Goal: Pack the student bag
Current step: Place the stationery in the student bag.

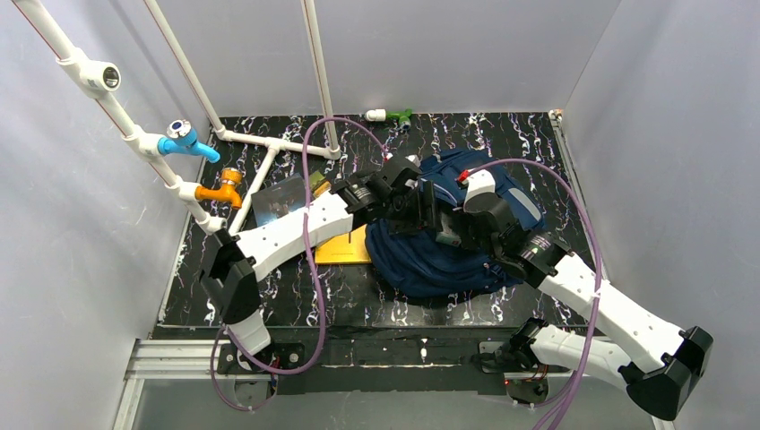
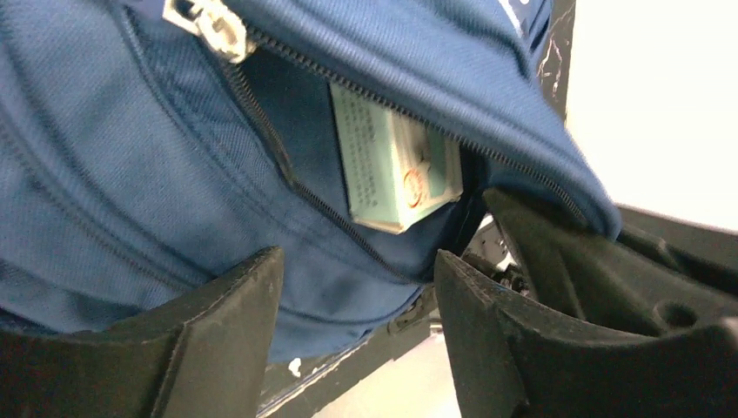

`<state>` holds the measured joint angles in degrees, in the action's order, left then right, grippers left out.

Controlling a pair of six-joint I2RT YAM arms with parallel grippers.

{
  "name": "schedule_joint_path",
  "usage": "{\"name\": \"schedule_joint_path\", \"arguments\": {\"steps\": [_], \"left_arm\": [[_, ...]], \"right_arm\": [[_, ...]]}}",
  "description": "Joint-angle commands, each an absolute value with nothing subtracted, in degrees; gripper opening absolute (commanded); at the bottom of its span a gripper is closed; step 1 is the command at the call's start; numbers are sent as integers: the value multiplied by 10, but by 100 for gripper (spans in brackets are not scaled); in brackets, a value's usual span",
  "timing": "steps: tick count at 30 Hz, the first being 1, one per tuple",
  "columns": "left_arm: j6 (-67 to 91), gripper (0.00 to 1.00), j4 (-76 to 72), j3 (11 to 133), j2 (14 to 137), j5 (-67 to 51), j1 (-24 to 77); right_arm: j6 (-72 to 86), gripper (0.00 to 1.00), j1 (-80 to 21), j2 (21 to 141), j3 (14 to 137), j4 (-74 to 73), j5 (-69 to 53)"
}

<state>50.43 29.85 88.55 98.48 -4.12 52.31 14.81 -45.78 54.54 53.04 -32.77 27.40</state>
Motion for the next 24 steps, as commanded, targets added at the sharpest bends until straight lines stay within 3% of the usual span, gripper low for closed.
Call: {"name": "schedule_joint_path", "arguments": {"steps": [1, 5, 9, 13, 16, 18, 24], "left_arm": [[493, 55, 279, 842, 934, -63, 518], [493, 38, 258, 834, 941, -73, 518], [510, 29, 238, 861, 996, -104, 529], [565, 26, 102, 876, 1053, -234, 547], [528, 33, 92, 837, 980, -196, 548], [481, 43, 135, 785, 901, -134, 539], [420, 60, 241, 732, 803, -66, 500]], "right_arm": [[152, 1, -461, 517, 561, -247, 294], [157, 1, -461, 517, 559, -242, 284], [165, 1, -461, 520, 561, -239, 275], [195, 1, -461, 512, 552, -213, 247], [196, 1, -461, 506, 544, -214, 261], [184, 1, -461, 508, 546, -228, 278], [170, 1, -461, 503, 553, -262, 296]]}}
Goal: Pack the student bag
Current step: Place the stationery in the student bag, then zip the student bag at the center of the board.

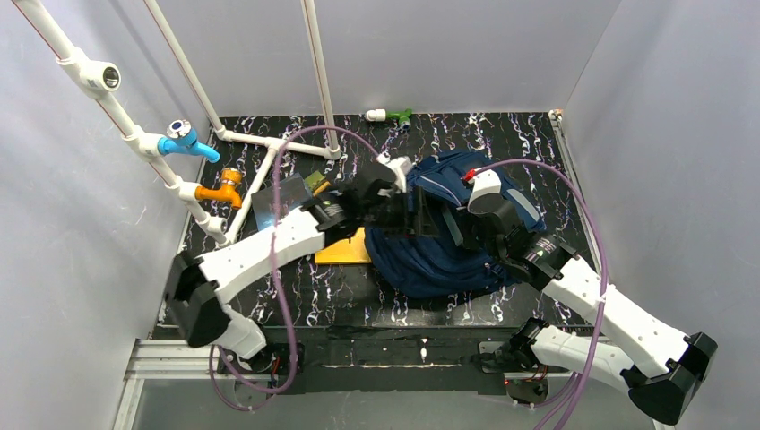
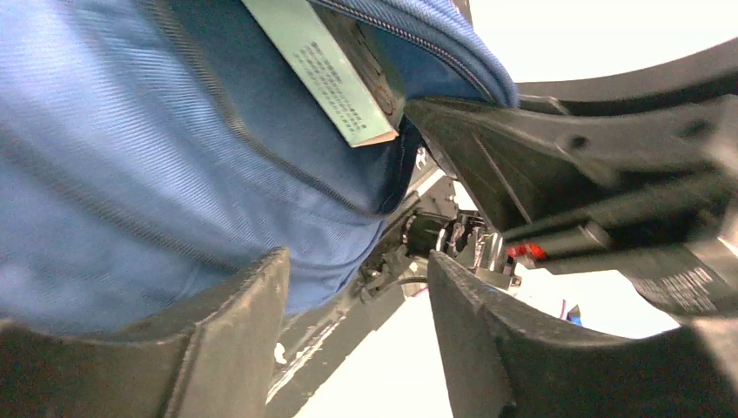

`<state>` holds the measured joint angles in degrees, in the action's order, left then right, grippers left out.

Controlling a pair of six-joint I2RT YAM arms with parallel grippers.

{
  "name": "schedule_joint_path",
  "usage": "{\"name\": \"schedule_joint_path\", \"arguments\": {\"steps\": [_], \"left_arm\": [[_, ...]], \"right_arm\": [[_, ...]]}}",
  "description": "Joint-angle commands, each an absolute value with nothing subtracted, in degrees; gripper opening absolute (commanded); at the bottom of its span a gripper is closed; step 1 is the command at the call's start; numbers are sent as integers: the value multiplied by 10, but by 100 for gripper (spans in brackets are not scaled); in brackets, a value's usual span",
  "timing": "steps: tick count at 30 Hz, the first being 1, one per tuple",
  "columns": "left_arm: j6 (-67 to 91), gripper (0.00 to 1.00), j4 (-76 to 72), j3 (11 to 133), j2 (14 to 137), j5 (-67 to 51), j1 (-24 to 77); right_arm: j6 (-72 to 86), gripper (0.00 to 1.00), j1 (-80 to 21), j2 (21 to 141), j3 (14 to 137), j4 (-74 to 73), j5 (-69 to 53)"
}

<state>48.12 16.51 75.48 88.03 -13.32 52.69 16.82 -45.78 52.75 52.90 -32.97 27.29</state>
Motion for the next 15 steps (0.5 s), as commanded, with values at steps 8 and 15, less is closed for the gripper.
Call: {"name": "schedule_joint_path", "arguments": {"steps": [8, 15], "left_arm": [[454, 73, 251, 683, 770, -113, 437], [484, 56, 220, 708, 833, -159, 428]], "right_arm": [[174, 1, -461, 504, 553, -283, 278], [182, 1, -461, 522, 572, -315, 251]]}}
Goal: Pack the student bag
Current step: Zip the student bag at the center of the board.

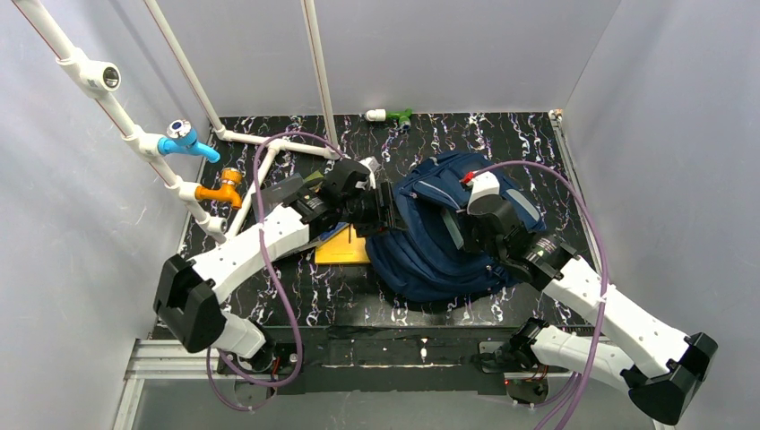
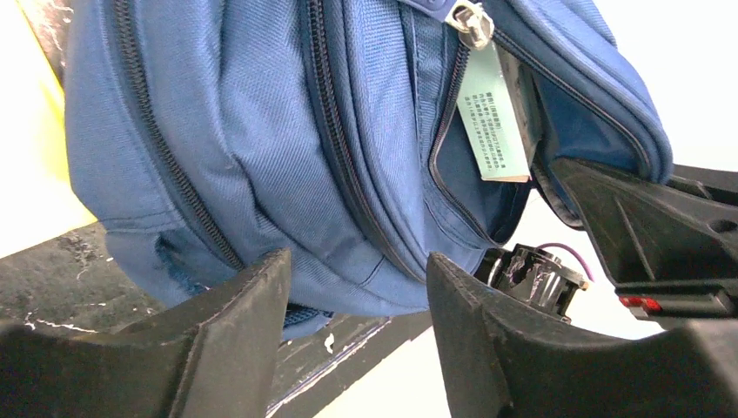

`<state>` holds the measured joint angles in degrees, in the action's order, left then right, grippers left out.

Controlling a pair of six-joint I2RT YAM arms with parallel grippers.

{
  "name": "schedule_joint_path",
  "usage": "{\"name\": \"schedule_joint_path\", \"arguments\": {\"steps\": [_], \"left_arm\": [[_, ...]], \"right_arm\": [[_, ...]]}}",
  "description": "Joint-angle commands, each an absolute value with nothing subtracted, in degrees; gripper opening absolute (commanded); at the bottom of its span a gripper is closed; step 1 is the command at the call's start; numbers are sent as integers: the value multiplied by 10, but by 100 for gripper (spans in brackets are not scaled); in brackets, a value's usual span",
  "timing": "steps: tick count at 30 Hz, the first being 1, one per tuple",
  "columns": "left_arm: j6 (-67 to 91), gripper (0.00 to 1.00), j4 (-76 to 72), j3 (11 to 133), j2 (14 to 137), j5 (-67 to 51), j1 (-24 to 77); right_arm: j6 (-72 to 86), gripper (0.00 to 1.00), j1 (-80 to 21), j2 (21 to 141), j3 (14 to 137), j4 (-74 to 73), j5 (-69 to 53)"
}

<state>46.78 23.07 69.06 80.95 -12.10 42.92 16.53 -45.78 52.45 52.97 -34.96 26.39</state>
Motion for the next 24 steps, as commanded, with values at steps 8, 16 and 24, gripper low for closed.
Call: {"name": "schedule_joint_path", "arguments": {"steps": [8, 16, 24], "left_arm": [[494, 52, 162, 693, 876, -175, 428], [495, 42, 107, 684, 890, -201, 428], [459, 14, 118, 698, 876, -201, 428]], "right_arm": [[185, 1, -461, 506, 551, -305, 224], [199, 1, -461, 510, 534, -290, 192], [184, 14, -461, 515, 533, -300, 153]]}}
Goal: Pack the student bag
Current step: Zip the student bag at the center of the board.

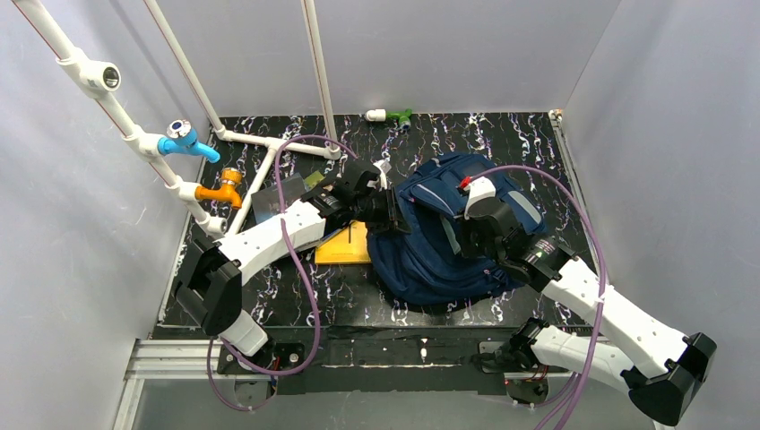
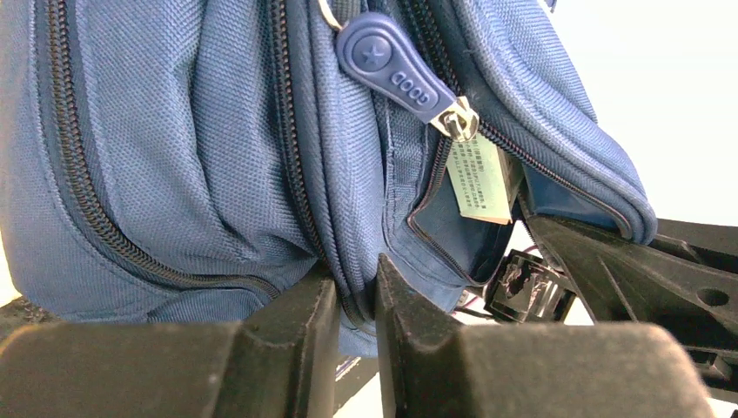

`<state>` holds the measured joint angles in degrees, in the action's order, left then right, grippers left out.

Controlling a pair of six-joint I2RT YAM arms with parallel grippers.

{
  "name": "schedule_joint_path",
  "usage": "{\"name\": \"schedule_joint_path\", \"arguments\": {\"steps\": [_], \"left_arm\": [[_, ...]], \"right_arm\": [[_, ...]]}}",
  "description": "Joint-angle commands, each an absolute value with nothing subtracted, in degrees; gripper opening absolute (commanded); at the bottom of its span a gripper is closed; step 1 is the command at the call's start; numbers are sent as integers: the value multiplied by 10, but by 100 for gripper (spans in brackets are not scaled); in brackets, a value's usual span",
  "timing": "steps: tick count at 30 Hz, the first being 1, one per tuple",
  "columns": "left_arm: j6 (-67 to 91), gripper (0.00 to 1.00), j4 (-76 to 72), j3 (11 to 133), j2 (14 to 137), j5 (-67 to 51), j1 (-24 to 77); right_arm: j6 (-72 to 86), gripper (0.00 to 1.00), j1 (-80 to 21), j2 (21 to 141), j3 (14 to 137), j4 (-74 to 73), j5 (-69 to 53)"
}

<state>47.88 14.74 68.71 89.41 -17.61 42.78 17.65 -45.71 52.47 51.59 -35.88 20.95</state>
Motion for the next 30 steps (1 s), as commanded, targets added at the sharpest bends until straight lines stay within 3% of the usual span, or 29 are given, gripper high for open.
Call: {"name": "schedule_joint_path", "arguments": {"steps": [1, 3, 8, 12, 16, 19, 25, 28, 30], "left_arm": [[464, 10, 117, 698, 876, -207, 428], [472, 1, 106, 690, 875, -219, 427], [489, 0, 68, 666, 856, -233, 428], [499, 0, 64, 670, 849, -244, 427], [521, 0, 57, 659, 839, -254, 428], [536, 0, 43, 637, 826, -247, 428], [558, 0, 9, 625, 830, -269, 428], [564, 0, 3, 612, 827, -269, 428], [566, 0, -15, 603, 823, -266, 428]], "right_arm": [[180, 18, -461, 519, 541, -307, 144], [177, 29, -461, 525, 549, -318, 133], [177, 64, -461, 546, 578, -304, 80], [189, 73, -461, 575, 608, -267, 61], [194, 73, -461, 607, 636, -243, 91], [172, 61, -461, 645, 655, -216, 86], [134, 51, -457, 698, 674, -156, 91], [119, 40, -442, 732, 698, -144, 43], [109, 38, -428, 746, 701, -122, -14]]}}
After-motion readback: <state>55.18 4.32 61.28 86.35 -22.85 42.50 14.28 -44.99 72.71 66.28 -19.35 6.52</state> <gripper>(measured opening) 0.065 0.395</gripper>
